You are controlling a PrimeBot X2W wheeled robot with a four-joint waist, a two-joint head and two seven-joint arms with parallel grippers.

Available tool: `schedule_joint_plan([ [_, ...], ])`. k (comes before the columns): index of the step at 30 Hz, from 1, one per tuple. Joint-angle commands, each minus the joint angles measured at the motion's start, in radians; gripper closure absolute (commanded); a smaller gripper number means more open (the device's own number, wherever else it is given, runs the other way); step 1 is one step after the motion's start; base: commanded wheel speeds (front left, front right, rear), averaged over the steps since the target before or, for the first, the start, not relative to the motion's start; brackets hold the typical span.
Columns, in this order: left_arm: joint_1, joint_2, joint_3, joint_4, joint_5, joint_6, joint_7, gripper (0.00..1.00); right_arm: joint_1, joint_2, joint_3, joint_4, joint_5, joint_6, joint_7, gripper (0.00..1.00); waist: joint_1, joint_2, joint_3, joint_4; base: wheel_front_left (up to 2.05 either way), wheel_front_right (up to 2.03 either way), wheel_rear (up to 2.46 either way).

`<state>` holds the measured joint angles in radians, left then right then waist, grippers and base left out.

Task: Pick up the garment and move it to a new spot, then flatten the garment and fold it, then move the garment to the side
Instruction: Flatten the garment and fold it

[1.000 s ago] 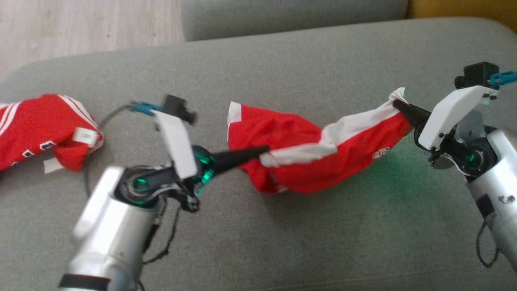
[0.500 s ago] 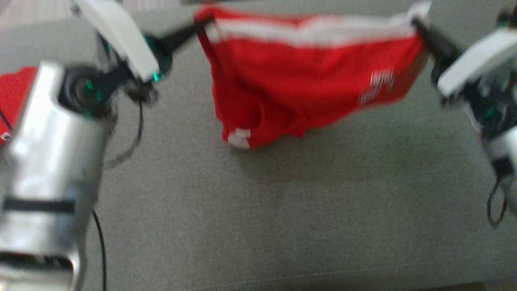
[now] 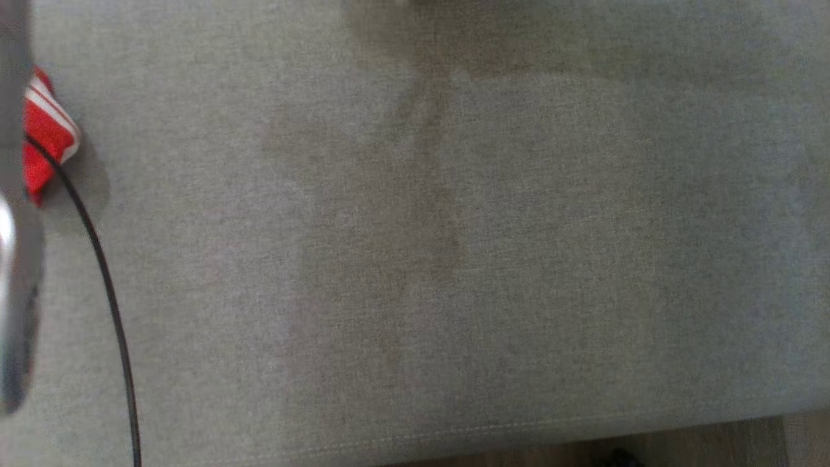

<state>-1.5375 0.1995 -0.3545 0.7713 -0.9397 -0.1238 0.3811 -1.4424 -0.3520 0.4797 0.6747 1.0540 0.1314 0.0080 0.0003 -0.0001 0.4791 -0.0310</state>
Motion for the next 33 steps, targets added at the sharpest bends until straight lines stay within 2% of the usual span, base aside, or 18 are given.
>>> schedule_joint_plan([
  [1,-0.080,0.041,0.007,-0.027,0.006,-0.006,-0.019,1.00,-0.049,0.008,-0.007,-0.029,-0.009,-0.001,-0.027,1.00,-0.0003,0.0001,0.011,-0.008,0.00,0.00,0.00],
  [4,-0.131,0.044,-0.028,-0.029,-0.011,-0.006,-0.065,1.00,-0.094,0.003,0.010,-0.029,-0.006,-0.001,-0.078,1.00,-0.0003,0.0001,0.018,-0.015,0.00,0.00,0.00],
  [6,-0.120,0.047,-0.064,-0.038,-0.047,-0.007,-0.059,1.00,-0.085,-0.005,0.043,-0.034,0.002,-0.001,-0.082,1.00,-0.0003,0.0001,0.015,-0.017,0.00,0.00,0.00],
  [10,-0.012,0.081,-0.189,-0.100,-0.130,-0.007,0.020,1.00,0.005,-0.041,0.126,-0.068,0.032,-0.001,-0.065,1.00,-0.0003,0.0001,-0.007,-0.017,0.00,0.00,0.00],
  [14,0.154,0.155,-0.323,-0.213,-0.233,-0.007,0.124,1.00,0.154,-0.100,0.214,-0.128,0.082,-0.001,-0.022,1.00,-0.0003,0.0001,-0.051,-0.020,0.00,0.00,0.00],
  [15,0.154,0.155,-0.323,-0.213,-0.233,-0.007,0.124,1.00,0.154,-0.100,0.214,-0.128,0.082,-0.001,-0.022,1.00,-0.0003,0.0001,-0.051,-0.020,0.00,0.00,0.00],
  [20,0.371,0.271,-0.457,-0.393,-0.359,-0.007,0.206,1.00,0.351,-0.184,0.297,-0.182,0.154,-0.001,0.038,1.00,-0.0003,0.0001,-0.152,-0.023,0.00,0.00,0.00],
  [25,0.560,0.369,-0.564,-0.574,-0.459,-0.007,0.244,1.00,0.532,-0.286,0.367,-0.234,0.233,-0.001,0.158,1.00,-0.0003,0.0001,-0.273,-0.022,0.00,0.00,0.00],
  [28,0.658,0.419,-0.603,-0.667,-0.526,-0.007,0.262,1.00,0.636,-0.353,0.394,-0.278,0.286,-0.001,0.235,1.00,-0.0003,0.0001,-0.335,-0.022,0.00,0.00,0.00],
  [33,0.787,0.494,-0.666,-0.779,-0.574,-0.007,0.286,1.00,0.803,-0.467,0.417,-0.375,0.374,-0.001,0.342,1.00,-0.0003,0.0001,-0.406,-0.016,0.00,0.00,0.00],
])
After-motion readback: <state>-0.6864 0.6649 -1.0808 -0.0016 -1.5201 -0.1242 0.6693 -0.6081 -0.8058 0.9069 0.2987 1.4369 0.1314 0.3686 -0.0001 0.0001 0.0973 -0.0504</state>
